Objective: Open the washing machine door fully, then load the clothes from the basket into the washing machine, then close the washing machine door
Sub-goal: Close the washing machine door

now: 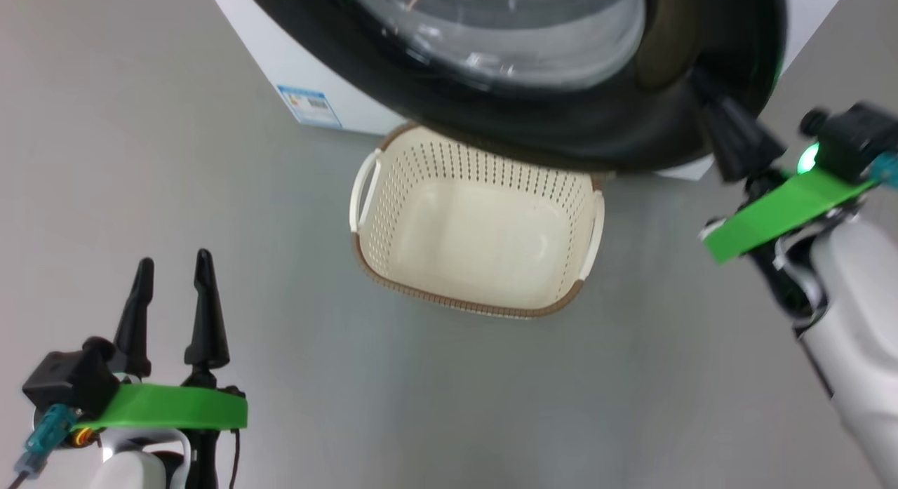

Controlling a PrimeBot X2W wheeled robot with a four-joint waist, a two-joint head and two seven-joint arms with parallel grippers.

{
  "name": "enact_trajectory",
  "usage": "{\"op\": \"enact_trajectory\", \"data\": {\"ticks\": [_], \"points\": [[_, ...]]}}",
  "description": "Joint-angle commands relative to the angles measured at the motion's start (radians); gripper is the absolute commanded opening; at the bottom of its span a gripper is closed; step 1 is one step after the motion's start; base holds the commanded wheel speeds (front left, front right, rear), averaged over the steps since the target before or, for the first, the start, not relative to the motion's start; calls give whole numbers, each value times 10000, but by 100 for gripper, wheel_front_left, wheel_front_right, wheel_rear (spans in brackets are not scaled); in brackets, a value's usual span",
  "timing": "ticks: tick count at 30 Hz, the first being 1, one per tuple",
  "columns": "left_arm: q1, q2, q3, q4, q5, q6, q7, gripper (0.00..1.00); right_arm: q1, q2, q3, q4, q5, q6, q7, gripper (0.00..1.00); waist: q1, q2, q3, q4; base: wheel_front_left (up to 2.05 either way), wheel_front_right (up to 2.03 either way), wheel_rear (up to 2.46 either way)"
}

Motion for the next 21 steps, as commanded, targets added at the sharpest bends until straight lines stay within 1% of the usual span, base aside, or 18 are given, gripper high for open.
{"op": "enact_trajectory", "data": {"ticks": [1,12,17,21], "points": [[-262,305,305,-295,-105,-22,-65,100,-179,-107,14,-150,-68,2,-120,0,0,0,381,10,0,0,0],[-797,421,240,-507,-224,-23,-65,100,-2458,-693,72,381,-156,2,-120,0,0,0,1664,77,0,0,0],[-927,409,226,-548,-267,-23,-65,100,-3154,-804,-286,701,-459,2,-120,0,0,0,1936,134,0,0,0],[-962,395,220,-508,-272,-23,-65,100,-3489,-737,-696,1081,-748,2,-120,0,0,0,1949,179,0,0,0]]}}
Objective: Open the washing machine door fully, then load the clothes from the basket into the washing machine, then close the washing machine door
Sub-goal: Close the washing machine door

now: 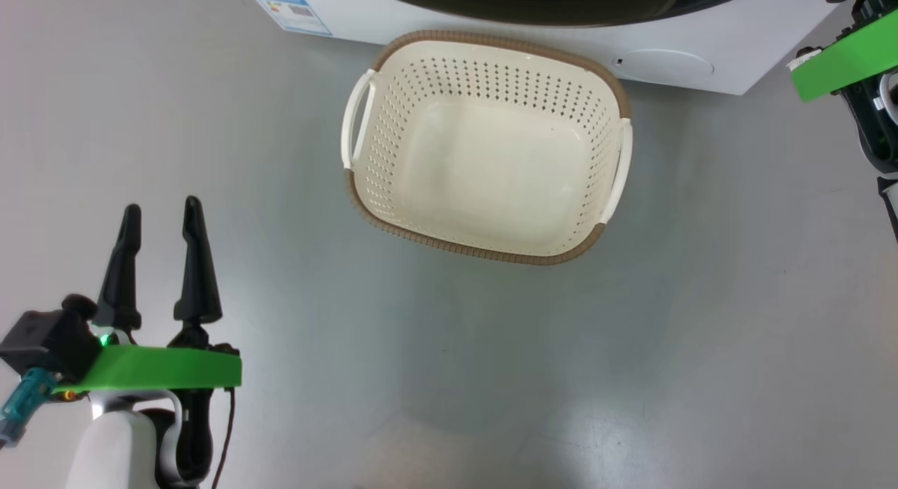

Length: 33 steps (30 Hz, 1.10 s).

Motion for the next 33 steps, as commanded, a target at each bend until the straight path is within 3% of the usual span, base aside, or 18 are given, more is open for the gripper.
{"op": "enact_trajectory", "data": {"ticks": [1,18,19,20,21,22,33], "points": [[-78,304,308,-220,-38,-15,-63,100,-225,-12,-318,47,-177,-88,-39,0,0,0,-17,50,0,0,0],[55,286,432,17,38,-15,-63,100,800,668,-431,99,-507,-88,-39,0,0,0,-1130,-291,0,0,0],[81,289,451,30,41,-15,-63,100,926,725,-461,68,-502,-88,-40,9,0,0,-1249,-337,0,0,0],[110,293,459,39,45,-15,-63,100,1064,782,-495,27,-492,-88,-40,33,0,0,-1369,-389,0,0,0],[145,302,461,52,55,-15,-63,100,1203,834,-522,-21,-485,-88,-40,73,0,0,-1490,-445,0,0,0],[181,315,463,62,69,-15,-63,100,1344,884,-541,-71,-471,-88,-40,100,0,0,-1610,-508,0,0,0],[696,473,352,240,213,-15,-63,100,3275,1455,-751,-921,-724,-88,-40,100,0,0,-3011,-1519,0,0,0]]}}
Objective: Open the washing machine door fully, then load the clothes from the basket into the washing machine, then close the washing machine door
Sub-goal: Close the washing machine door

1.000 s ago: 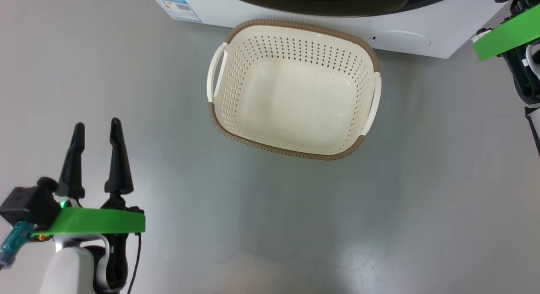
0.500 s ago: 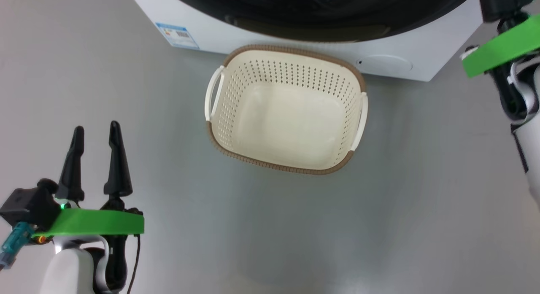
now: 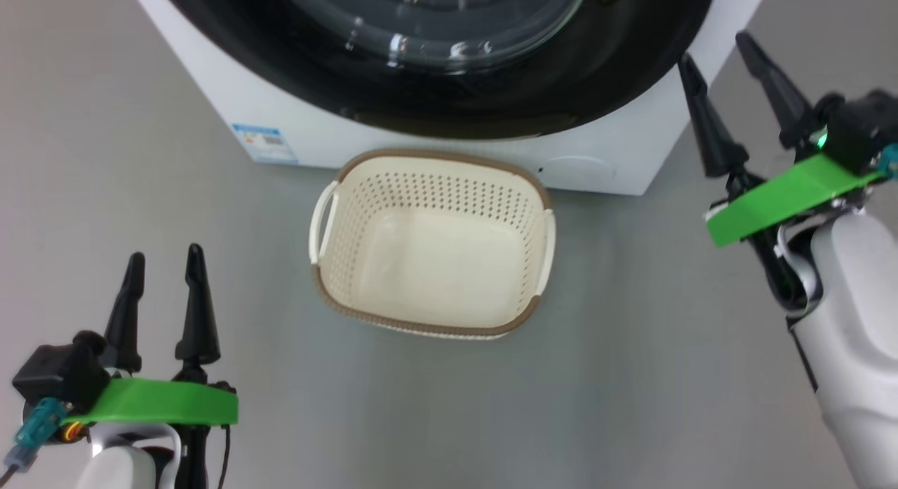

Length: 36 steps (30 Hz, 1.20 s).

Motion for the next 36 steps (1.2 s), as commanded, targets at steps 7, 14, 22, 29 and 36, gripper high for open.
{"op": "enact_trajectory", "data": {"ticks": [7,14,22,29,36], "points": [[356,374,214,-152,227,-15,-63,100,1647,445,-104,-886,-207,-57,-38,100,0,0,-1322,-1281,0,0,0],[674,364,119,-182,246,-15,-63,100,2798,764,-269,-1303,-83,-57,-38,100,0,0,-1880,-1871,0,0,0],[976,476,-168,-255,-76,-15,-63,100,3888,996,-454,-1920,-77,-57,-38,100,0,0,-2196,-2223,0,0,0],[1187,532,-204,-227,-144,-15,-63,100,4662,1126,-902,-2413,-44,-57,-38,100,0,0,-2387,-2265,0,0,0],[1190,534,-163,-205,-61,0,-63,100,4916,1172,-1018,-2603,-109,-57,-38,100,0,0,-2353,-2206,0,0,0]]}}
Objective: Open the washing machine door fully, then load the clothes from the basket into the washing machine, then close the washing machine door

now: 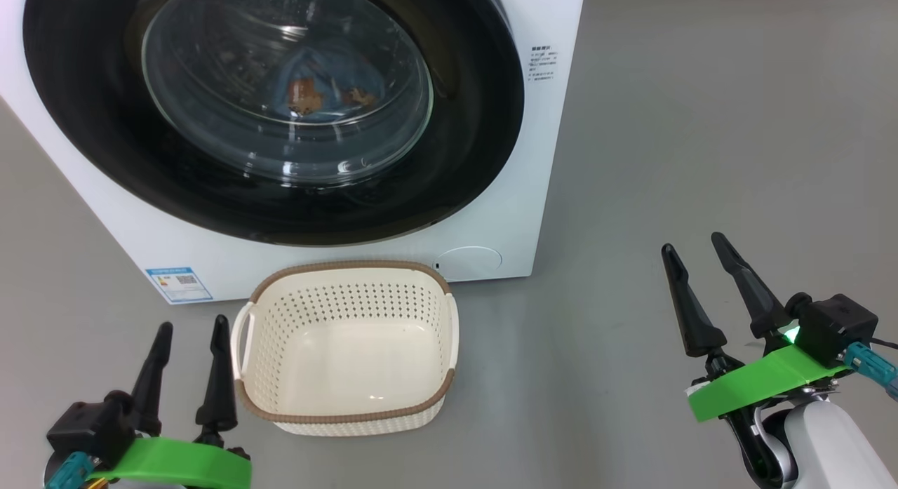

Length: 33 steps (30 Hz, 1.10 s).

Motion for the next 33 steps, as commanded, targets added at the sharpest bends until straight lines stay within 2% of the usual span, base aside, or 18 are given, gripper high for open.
{"op": "enact_trajectory", "data": {"ticks": [1,33], "points": [[-218,203,354,-221,87,1,-63,100,3,-9,139,-299,19,-23,-45,100,-1,-1,19,15,0,0,0],[-272,178,458,-76,135,16,-63,100,-53,46,173,-125,54,-23,-45,100,-1,-1,74,85,0,0,0]]}}
